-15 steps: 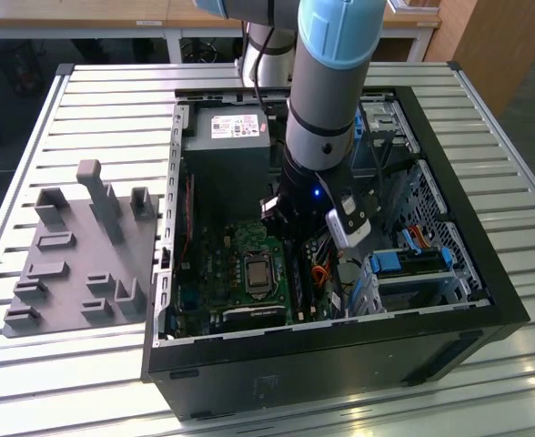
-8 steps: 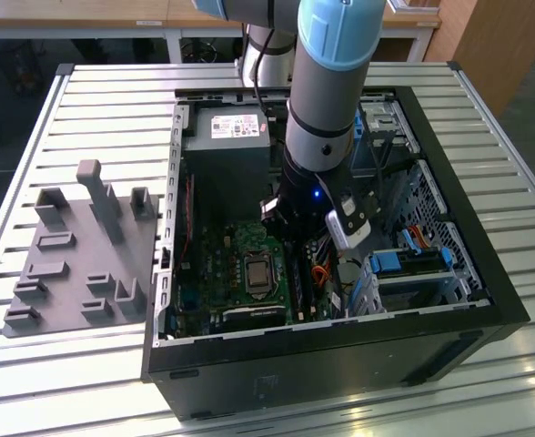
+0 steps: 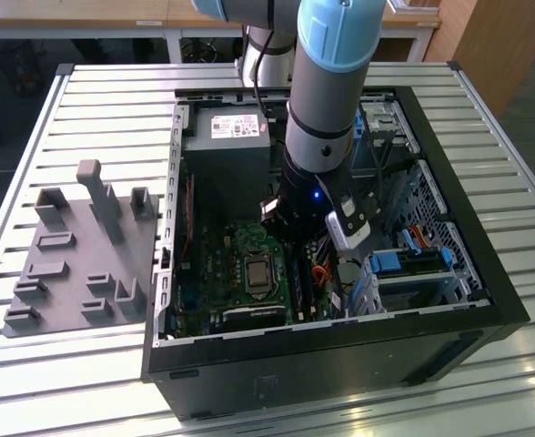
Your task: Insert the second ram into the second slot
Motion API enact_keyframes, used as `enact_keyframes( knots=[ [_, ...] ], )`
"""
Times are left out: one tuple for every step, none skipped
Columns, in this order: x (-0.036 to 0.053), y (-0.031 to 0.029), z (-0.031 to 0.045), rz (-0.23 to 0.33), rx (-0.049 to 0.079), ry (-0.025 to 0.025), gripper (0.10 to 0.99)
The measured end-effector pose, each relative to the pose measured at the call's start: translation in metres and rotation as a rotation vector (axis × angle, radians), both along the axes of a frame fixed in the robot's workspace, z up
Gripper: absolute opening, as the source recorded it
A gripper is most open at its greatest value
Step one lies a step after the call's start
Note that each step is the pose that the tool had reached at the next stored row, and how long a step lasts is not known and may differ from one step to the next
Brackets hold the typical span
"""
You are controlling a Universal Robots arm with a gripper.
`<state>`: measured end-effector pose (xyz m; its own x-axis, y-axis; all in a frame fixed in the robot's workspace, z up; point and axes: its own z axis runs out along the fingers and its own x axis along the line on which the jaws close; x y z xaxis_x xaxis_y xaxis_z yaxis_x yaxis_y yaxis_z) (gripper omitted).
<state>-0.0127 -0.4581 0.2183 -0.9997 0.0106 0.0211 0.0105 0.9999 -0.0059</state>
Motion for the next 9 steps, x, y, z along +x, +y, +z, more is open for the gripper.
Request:
enact_keyframes(
  knots=[
    [0.0, 0.0, 0.0, 0.0, 0.0, 0.0, 0.137],
    [0.0, 0.0, -0.0001, 0.0, 0.0, 0.0, 0.137],
    [0.0, 0.0, -0.0001, 0.0, 0.0, 0.0, 0.137],
    [0.0, 0.0, -0.0001, 0.0, 0.0, 0.0001, 0.137],
    [0.0, 0.0, -0.0001, 0.0, -0.001, 0.0001, 0.137],
    [0.0, 0.0, -0.0001, 0.0, -0.001, 0.0001, 0.137],
    [0.0, 0.0, -0.0001, 0.0, -0.001, 0.0002, 0.137],
    [0.0, 0.0, -0.0001, 0.0, -0.001, 0.0002, 0.137],
    [0.0, 0.0, -0.0001, 0.0, -0.001, 0.0002, 0.137]
  ],
)
